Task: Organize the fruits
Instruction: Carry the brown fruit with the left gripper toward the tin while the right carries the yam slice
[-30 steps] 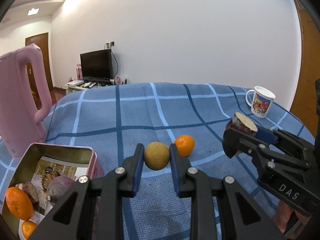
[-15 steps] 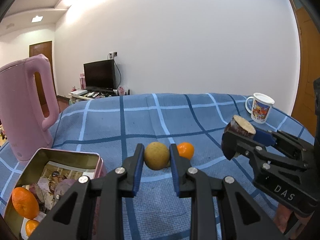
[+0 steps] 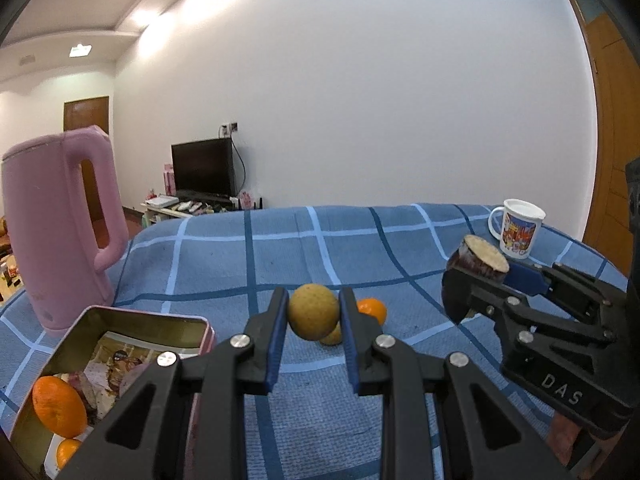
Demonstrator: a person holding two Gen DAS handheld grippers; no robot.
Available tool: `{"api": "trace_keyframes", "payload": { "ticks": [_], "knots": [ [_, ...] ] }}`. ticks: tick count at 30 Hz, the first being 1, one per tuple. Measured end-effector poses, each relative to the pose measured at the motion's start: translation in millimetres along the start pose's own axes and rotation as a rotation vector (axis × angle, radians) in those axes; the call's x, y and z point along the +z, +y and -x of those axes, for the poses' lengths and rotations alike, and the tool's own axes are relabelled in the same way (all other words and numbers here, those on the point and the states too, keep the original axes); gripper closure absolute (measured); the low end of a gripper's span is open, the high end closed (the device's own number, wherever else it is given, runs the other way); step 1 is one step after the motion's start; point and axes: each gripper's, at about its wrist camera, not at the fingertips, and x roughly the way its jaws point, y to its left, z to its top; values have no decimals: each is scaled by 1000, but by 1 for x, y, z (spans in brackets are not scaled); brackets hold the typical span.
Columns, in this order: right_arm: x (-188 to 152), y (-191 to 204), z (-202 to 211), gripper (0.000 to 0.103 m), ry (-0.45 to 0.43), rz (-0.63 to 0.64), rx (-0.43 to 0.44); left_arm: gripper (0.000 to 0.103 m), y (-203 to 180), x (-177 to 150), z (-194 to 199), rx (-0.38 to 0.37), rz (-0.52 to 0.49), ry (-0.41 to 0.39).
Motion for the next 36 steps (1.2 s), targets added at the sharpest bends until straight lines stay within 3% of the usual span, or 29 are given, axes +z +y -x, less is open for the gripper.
{"api": "trace_keyframes", "payload": {
  "ticks": [17,36],
  "knots": [
    [0,5,10,61,-47,19,-17,76,-4,-2,12,-1,-16,-38],
    [-3,18,18,61,-39,66,-20,76,-5,-5,22,-25,-18,-37]
  ]
}}
